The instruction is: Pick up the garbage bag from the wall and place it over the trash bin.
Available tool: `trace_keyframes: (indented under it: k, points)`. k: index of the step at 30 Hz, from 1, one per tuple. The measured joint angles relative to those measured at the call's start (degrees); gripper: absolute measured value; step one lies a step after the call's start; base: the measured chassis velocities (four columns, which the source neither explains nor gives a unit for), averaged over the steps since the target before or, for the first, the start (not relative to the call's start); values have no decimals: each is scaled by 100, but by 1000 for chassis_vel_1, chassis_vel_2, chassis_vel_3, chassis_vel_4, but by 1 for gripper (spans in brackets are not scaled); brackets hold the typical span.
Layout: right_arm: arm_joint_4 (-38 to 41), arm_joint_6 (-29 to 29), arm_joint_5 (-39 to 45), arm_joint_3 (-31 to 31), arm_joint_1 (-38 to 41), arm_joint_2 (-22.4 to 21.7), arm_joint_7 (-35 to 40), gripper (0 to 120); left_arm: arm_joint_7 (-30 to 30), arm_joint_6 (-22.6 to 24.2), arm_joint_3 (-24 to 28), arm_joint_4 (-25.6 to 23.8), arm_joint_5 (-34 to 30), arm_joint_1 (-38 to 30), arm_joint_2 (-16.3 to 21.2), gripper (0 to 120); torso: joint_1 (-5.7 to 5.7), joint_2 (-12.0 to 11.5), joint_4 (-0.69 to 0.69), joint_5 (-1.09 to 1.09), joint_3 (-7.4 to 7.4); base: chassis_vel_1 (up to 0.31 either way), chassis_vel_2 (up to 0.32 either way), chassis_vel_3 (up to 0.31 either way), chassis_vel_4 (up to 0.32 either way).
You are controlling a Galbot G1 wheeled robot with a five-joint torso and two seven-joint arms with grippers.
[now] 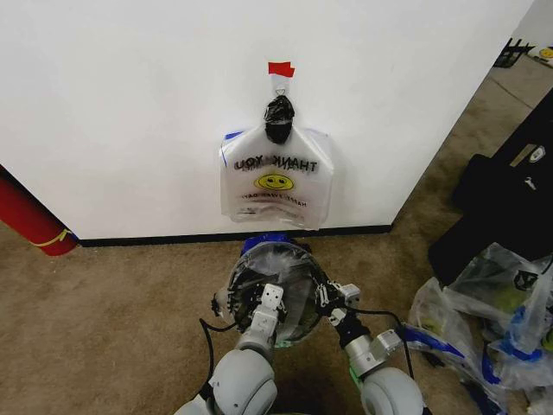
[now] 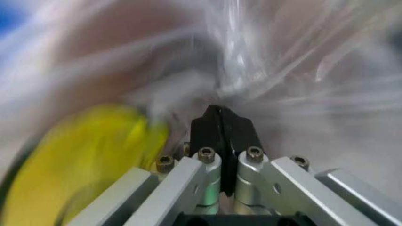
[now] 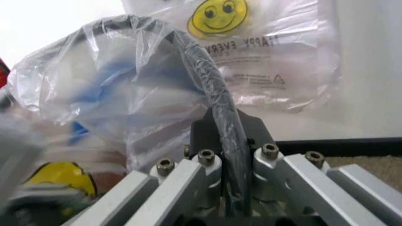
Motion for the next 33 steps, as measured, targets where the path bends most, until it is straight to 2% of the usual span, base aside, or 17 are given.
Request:
trace_keyframes:
  k: [11,33]
  points:
    - [204,13,8,-54,-217,-45,-3,0,148,-109,-28,529,381,-392,17,0,0,0,0,0,0,0,0,0,0]
    - [550,15,230,-229,-468,-121,-185,0,273,-209,-40,1255,382,-992,143,0,0,0,0,-1,0,0,0,0,0]
